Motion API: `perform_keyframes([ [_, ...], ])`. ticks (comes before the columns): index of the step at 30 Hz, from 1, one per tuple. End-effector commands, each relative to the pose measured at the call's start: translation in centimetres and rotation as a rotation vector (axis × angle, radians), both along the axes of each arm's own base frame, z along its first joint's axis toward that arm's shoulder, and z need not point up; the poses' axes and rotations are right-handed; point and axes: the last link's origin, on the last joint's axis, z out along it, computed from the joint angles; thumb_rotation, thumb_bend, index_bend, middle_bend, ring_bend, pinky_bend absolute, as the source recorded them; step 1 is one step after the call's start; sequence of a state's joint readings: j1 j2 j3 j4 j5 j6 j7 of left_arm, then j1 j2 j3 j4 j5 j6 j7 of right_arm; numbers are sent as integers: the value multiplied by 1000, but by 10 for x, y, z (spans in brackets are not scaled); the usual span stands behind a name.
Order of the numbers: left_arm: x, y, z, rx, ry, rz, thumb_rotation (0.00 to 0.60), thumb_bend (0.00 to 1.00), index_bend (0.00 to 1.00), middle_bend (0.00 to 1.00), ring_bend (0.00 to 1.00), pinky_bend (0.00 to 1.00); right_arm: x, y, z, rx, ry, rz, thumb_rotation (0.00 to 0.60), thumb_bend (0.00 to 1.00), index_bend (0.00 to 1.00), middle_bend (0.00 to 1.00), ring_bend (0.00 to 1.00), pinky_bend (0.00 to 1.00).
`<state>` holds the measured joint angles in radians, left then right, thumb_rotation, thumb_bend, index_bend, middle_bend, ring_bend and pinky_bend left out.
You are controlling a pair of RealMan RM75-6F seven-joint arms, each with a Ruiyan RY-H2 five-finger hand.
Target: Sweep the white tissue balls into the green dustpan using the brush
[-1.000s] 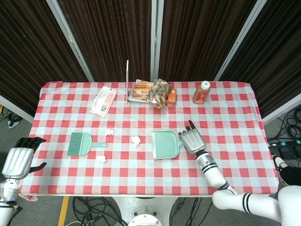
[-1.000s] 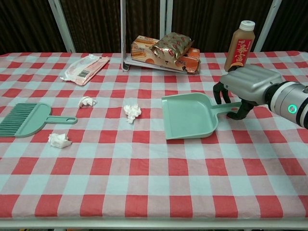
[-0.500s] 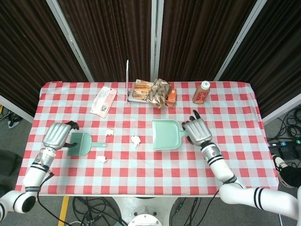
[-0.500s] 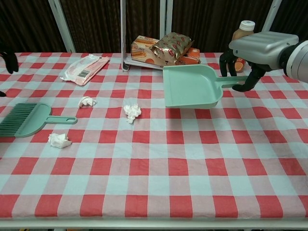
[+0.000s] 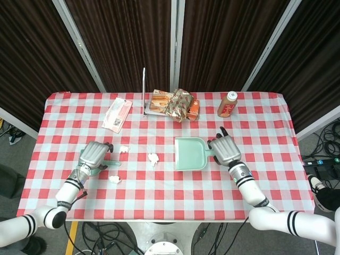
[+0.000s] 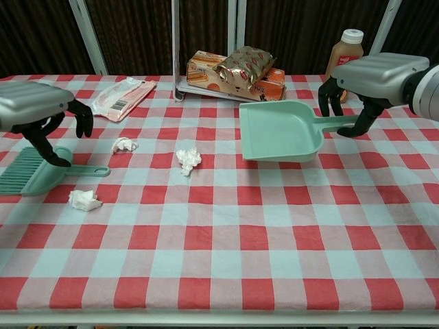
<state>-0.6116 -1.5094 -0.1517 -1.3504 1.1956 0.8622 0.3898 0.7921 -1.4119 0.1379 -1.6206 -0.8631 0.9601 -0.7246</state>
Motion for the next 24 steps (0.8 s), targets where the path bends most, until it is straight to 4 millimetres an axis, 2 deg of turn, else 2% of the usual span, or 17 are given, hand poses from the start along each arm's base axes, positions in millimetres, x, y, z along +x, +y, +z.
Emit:
perform_keyframes([
  [1,2,-2,-11,-33,-3,14,600,145,432,426,725,837,-1,1,-1,0,0,0,600,386,629,585,245,75],
  [11,-6,-5,-24,-2,67,18,600,200,473,481,753,866,-4,-1,2,-3,-3,-7,600,386,629,583,245,75],
  [24,-7,-1,-27,4,172,-9,600,227,466,474,752,866,-6,3,-3,6,-10,-15,600,386,629,581,245,77],
])
